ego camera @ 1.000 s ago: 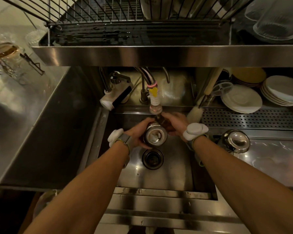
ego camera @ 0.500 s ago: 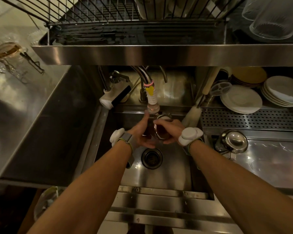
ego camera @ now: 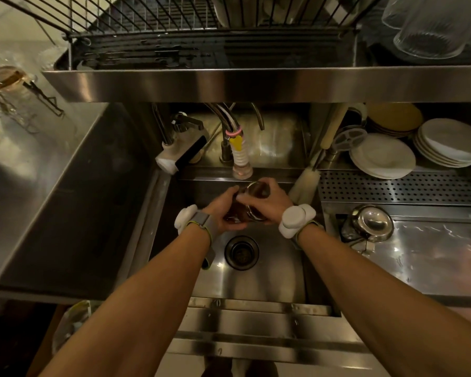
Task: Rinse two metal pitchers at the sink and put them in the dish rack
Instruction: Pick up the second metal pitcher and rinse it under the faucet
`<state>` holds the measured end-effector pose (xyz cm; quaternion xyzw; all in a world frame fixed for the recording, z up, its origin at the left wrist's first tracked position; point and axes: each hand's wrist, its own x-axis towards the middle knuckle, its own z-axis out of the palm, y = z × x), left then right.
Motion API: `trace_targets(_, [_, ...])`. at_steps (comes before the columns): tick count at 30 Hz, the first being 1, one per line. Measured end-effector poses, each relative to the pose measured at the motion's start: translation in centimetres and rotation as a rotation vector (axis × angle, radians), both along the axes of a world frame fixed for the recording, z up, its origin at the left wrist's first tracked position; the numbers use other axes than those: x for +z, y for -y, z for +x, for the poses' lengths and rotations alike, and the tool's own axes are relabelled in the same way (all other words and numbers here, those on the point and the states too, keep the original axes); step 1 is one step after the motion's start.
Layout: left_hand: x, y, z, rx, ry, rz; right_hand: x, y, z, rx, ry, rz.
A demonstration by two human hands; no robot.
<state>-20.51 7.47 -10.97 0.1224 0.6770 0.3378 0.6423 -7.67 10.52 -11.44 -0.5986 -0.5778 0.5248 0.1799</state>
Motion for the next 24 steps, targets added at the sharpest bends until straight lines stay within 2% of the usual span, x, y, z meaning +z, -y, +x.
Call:
trace_targets(4, [0.2, 0.0, -0.8, -0.017, -0.044, -0.025, -0.5, 0.1, -0.1, 0.202, 0.124, 0.043])
trace_targets(7, [0.5, 0.7, -1.4, -0.145, -0.135, -0.039, -0.7, 0.0, -0.1, 0.166, 0.130, 0.064])
trace_targets(10, [0.4, 1.3, -3.1, -0.281, -0.323, -0.075, -0.4, 0.1, -0.1, 0.206, 0.305, 0.177])
trace_targets(13, [-0.3, 1.5, -5.2, -0.356, -0.553, -0.060, -0.4, 0.2, -0.4, 0.059, 0.317, 0.215])
trace_targets(16, [-0.8, 1.9, -5.9, -0.397, -0.557, -0.090, -1.0, 1.3, -0.7, 0.314, 0.512, 0.094])
trace_targets(19, [-1.2, 1.9, -6.1, -0.453, -0.556, -0.077, -2.1, 2.2, -1.6, 0.222, 0.514, 0.056])
trace_targets(21, [-1.6, 1.8, -6.4, -0.464, -0.590, -0.058, -2.0, 1.8, -2.4, 0.285, 0.559, 0.030])
trace_targets(24, [-0.9, 2.1, -6.1, -0.485, -0.493, -0.100, -2.3, 2.3, -2.9, 0.284, 0.577, 0.007])
